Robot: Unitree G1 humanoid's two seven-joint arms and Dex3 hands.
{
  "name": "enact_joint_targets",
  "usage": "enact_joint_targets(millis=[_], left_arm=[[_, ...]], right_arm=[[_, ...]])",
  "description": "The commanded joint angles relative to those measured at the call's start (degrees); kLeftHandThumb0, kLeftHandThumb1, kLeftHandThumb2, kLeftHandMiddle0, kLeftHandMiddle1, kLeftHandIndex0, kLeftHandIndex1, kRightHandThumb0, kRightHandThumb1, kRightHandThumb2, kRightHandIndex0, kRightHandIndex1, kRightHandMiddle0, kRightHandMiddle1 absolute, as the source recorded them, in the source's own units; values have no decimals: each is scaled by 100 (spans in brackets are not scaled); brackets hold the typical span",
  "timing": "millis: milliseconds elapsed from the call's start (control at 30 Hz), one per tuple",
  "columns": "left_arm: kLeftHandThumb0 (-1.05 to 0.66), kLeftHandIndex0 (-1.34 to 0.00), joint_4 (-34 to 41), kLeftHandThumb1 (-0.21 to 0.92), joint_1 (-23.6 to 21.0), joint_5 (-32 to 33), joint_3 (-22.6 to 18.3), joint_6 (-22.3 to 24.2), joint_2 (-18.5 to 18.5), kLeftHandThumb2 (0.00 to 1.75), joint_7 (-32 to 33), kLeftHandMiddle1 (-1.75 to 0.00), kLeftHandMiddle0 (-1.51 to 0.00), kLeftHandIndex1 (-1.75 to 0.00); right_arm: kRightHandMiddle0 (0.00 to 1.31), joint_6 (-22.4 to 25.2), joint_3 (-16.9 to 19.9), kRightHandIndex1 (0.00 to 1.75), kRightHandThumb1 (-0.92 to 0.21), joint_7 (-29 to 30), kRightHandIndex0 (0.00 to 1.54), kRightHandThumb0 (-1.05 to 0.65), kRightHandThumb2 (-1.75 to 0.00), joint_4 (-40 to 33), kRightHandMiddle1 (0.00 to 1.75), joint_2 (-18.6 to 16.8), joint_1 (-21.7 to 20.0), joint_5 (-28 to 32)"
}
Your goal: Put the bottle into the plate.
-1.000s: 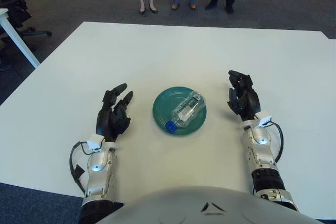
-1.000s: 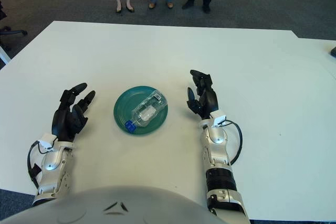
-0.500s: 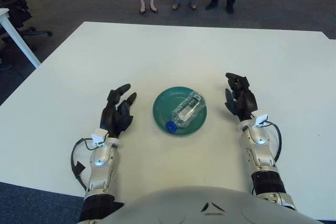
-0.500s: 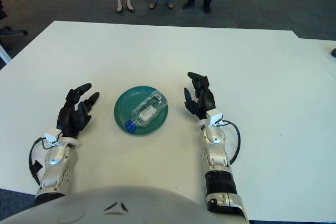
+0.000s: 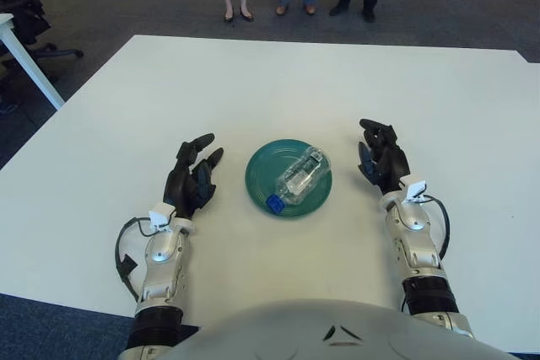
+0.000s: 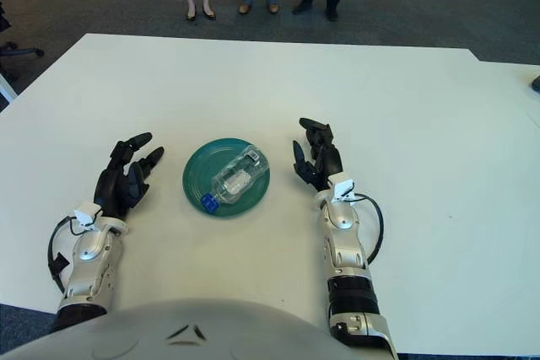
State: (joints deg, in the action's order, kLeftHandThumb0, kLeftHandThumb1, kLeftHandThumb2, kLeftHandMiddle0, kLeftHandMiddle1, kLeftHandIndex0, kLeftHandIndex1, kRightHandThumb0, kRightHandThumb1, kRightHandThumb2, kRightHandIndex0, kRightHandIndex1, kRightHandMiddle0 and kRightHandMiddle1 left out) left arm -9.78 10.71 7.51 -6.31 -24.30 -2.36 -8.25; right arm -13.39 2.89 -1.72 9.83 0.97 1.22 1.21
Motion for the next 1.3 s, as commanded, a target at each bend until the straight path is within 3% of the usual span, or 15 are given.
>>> enact_joint_targets(millis=[0,1267], left_arm=[[-75,-21,-78,92,-71,-14,10,-69,-30,78,-46,-6,-63,-87],[-71,-15,-178,92,-83,4,32,311,-46,78,-60,-2,-58,-88]], right_arm=[[10,79,6,26,-92,18,45,-53,-49,-117,90,-17,10,33],[4,752,-56,20,-92,333,46,-57,-50,-316,85,-62,30,-76]])
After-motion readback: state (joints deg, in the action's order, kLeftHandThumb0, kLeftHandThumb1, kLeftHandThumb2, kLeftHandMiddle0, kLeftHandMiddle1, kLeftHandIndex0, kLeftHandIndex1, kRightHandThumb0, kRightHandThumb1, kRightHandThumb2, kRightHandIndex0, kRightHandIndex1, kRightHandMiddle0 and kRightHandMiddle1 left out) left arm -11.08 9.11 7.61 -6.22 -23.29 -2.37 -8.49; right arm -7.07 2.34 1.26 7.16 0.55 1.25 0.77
